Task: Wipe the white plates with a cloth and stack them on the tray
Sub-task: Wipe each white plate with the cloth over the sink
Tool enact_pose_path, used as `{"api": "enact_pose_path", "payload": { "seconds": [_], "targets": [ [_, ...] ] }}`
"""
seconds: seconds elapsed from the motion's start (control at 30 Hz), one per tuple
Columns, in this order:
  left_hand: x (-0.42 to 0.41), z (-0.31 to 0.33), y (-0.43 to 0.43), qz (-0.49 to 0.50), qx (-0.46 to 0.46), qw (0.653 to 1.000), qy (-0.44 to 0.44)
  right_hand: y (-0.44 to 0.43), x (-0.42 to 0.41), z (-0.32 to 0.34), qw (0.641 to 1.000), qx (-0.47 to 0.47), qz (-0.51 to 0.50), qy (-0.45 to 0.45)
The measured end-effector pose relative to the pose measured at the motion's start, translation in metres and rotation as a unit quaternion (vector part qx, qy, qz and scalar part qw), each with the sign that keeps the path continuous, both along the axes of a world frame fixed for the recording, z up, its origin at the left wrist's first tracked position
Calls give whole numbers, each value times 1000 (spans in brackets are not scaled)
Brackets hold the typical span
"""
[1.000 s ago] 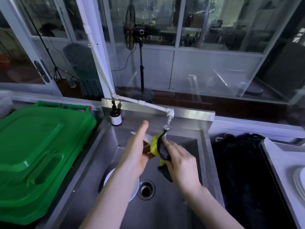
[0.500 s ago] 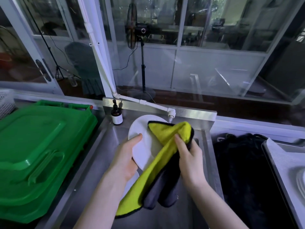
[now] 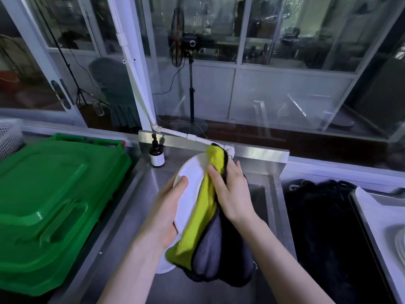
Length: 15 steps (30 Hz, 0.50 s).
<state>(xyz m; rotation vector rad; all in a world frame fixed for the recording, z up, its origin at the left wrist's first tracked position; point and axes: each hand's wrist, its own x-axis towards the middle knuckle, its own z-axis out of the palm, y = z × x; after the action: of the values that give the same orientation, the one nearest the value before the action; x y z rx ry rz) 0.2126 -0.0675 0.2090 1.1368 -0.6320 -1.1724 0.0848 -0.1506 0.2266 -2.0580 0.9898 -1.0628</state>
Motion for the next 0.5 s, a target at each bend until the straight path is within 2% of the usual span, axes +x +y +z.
{"api": "enact_pose_path", "payload": {
  "seconds": [0.07, 0.13, 0.2, 0.27, 0.4, 0.5],
  "targets": [
    [2, 3, -1, 2, -8, 1000, 23, 14, -1, -2, 997, -59, 40, 37],
    [4, 5, -2, 3, -10, 998, 61, 27, -2, -6, 978, -148, 115, 87],
    [3, 5, -3, -12, -17, 997, 81, 25, -3, -6, 966, -188, 140, 114],
    [1, 4, -3, -15, -20, 996, 83, 13, -5, 0, 975, -167, 110, 95],
    [5, 2, -3, -8, -20, 995, 99, -1, -6, 1, 998, -65, 4, 16],
    [8, 5, -6, -19, -30, 995, 97, 8, -5, -5, 985, -147, 45, 81]
  ]
}}
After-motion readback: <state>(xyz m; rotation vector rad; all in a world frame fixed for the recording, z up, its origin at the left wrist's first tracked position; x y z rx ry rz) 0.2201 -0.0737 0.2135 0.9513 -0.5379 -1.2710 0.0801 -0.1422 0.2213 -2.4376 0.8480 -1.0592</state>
